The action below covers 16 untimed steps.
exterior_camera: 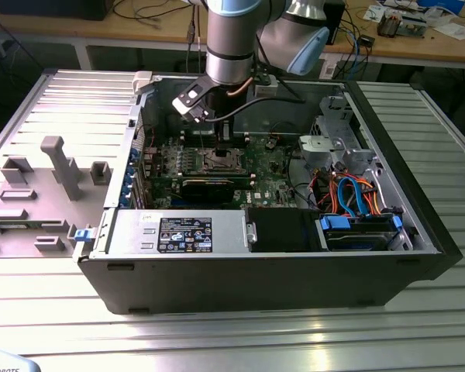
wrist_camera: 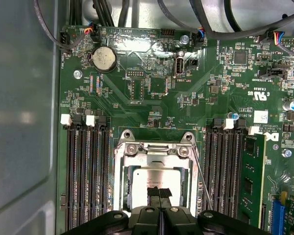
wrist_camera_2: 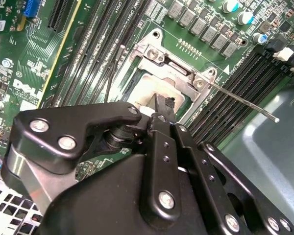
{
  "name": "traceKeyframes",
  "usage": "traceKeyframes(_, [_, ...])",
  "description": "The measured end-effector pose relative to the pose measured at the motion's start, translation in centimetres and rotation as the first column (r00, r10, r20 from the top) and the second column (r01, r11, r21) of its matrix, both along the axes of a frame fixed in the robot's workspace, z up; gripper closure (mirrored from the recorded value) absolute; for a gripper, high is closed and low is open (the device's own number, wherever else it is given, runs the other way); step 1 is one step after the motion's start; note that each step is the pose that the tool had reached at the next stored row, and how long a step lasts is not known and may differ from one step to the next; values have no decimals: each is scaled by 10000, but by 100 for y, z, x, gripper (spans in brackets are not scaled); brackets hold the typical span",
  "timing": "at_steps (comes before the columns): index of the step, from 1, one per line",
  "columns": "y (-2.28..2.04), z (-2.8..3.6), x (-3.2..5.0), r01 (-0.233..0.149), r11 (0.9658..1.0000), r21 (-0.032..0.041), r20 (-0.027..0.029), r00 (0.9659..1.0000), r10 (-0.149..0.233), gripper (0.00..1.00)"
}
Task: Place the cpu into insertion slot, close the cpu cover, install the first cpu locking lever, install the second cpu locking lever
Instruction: 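Install the first cpu locking lever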
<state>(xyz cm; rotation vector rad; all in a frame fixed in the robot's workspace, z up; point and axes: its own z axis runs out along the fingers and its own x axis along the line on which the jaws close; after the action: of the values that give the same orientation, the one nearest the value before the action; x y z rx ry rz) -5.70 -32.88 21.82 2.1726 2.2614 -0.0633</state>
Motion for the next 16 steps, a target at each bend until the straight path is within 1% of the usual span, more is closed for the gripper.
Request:
traceKeyframes(2, [-1, 31, -1, 0, 10000, -1, 11, 10000, 0, 89])
traceKeyframes(4, [-1, 88, 0, 0, 10000, -1, 23, 10000, 0, 89])
traceKeyframes(5, [0, 153, -1, 0, 10000, -3, 33, 10000, 0, 89])
traceKeyframes(7, [-1, 240, -1, 0, 10000, -18, 41, 10000, 0, 89])
traceKeyframes(9, [-1, 334, -1, 0, 10000, -38, 77, 10000, 0, 89])
traceKeyframes(11, [-1, 374, -1, 1, 10000, -56, 92, 10000, -1, 89])
traceKeyframes(13, [-1, 430, -1, 1, 9999, -106, 94, 10000, 0, 89])
traceKeyframes(14, [0, 457, -2, 2, 9999, -155, 105, 9999, -1, 89])
traceKeyframes(15, [0, 458, -5, -123, 9996, -270, 111, 9999, 126, 89])
traceKeyframes(16, [-1, 458, -5, -611, 9977, -299, 109, 9981, 614, 89])
